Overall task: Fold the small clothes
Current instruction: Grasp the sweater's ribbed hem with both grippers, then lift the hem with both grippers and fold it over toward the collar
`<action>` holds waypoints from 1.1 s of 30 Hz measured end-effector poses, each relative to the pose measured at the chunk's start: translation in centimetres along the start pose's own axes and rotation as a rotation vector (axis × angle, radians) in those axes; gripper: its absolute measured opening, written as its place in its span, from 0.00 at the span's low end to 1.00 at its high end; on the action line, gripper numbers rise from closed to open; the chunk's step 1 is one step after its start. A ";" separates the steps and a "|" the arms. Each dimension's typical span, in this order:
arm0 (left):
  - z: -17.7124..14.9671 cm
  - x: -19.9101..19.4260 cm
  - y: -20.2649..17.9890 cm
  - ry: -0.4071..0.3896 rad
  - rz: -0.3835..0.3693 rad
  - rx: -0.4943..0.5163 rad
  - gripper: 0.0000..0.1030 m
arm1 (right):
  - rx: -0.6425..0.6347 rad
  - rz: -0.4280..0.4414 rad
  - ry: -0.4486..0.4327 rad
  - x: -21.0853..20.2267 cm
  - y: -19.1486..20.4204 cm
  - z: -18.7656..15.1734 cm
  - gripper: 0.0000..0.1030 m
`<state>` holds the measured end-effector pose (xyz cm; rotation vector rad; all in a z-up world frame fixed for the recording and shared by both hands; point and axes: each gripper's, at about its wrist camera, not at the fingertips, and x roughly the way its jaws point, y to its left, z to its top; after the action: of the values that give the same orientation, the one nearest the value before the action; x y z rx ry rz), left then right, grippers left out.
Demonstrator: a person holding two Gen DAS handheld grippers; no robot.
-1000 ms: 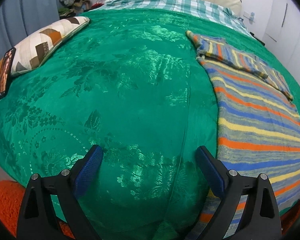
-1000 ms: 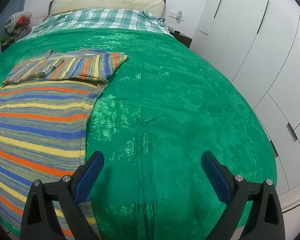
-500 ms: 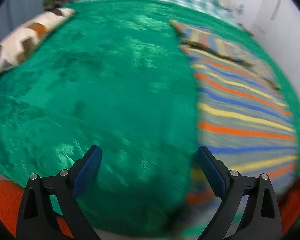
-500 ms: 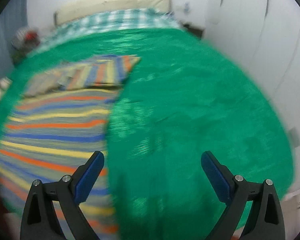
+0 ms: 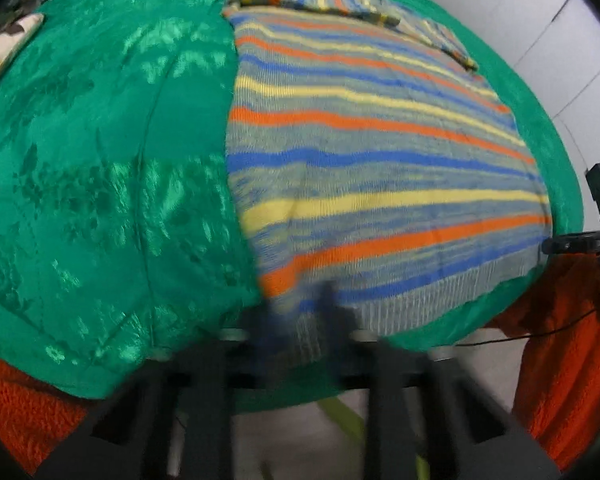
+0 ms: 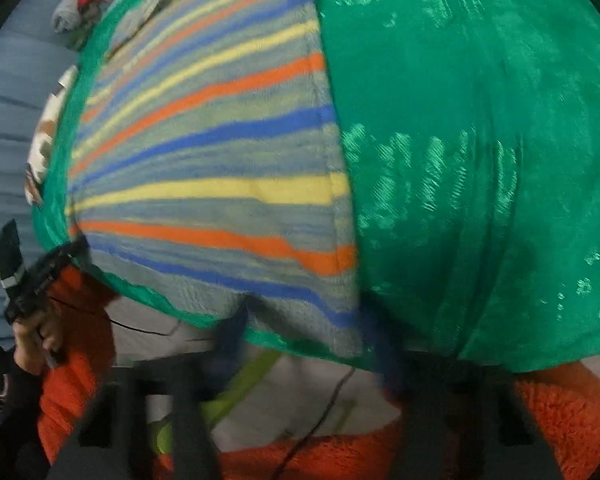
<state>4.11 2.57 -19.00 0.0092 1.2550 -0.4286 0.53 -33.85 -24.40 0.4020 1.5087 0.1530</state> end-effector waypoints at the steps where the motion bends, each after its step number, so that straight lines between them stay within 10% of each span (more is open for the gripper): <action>1: 0.1 0.0 0.3 0.008 -0.008 -0.019 0.05 | 0.018 0.030 0.016 -0.1 -0.3 -0.1 0.06; 9: 3.0 -3.9 4.3 -0.092 -0.246 -0.285 0.03 | 0.127 0.425 -0.230 -7.0 -1.4 2.3 0.06; 16: 17.3 -4.4 5.4 -0.261 -0.288 -0.333 0.03 | 0.202 0.536 -0.496 -9.5 -2.1 13.6 0.06; 25: 35.8 4.4 7.6 -0.211 -0.159 -0.382 0.03 | 0.385 0.527 -0.505 -6.5 -5.5 30.2 0.06; 29: 38.7 9.2 9.3 -0.080 -0.181 -0.469 0.05 | 0.485 0.575 -0.473 -4.6 -8.1 33.7 0.14; 33: 40.2 10.3 12.6 -0.137 -0.335 -0.656 0.07 | 0.587 0.756 -0.548 -4.1 -10.9 35.2 0.23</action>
<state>47.50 1.43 -18.44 -0.7832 1.2142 -0.2806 33.41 -51.07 -23.92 1.3640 0.7755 0.1698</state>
